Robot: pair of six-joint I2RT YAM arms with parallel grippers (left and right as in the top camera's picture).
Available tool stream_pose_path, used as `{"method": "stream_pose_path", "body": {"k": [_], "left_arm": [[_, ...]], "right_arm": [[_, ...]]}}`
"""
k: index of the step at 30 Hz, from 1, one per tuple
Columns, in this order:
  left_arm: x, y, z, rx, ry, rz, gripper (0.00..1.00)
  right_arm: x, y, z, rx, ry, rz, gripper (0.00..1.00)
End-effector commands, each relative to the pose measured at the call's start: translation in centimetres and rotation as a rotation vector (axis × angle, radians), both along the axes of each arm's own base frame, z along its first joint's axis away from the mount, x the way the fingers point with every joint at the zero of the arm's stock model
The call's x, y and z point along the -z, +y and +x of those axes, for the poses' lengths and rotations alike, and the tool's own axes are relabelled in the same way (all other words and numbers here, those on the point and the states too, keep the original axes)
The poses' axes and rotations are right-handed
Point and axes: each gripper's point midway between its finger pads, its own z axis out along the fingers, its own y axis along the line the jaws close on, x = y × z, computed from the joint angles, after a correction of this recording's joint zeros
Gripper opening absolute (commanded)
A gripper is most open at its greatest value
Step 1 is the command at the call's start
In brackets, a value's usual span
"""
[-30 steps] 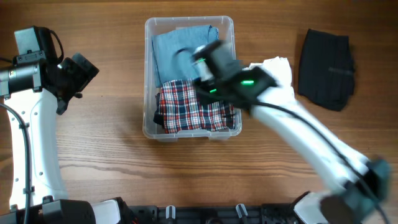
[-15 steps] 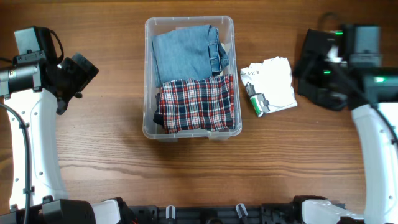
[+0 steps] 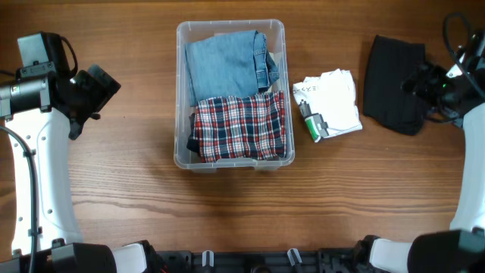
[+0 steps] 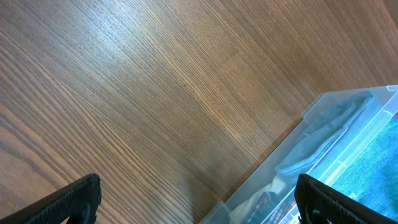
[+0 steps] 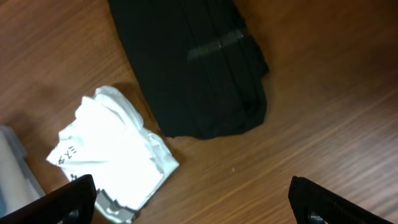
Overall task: Pack container
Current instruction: 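Move the right gripper to the black garment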
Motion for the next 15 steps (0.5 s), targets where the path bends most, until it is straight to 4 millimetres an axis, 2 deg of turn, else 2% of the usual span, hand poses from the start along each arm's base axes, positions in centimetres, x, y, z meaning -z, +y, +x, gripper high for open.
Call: {"method": "stream_pose_path", "body": {"k": [1,6,12,15], "left_arm": [[-0.4,0.1,0.1,-0.003,-0.012,-0.001,1.0],[-0.4,0.1,0.1,-0.003,-0.012,-0.001,1.0],[-0.4,0.1,0.1,-0.003,-0.012,-0.001,1.0],[-0.4,0.1,0.1,-0.003,-0.012,-0.001,1.0]], "right_arm": [[2.3,-0.1,1.6,-0.105,0.02,0.022,1.0],[4.7,-1.4,4.4,-0.14,0.014,-0.005,1.0],[6.9,-3.0,6.4,-0.195,-0.024,0.022,1.0],[7.8,-4.7,7.0,-0.212,-0.034,-0.004,1.0]]}}
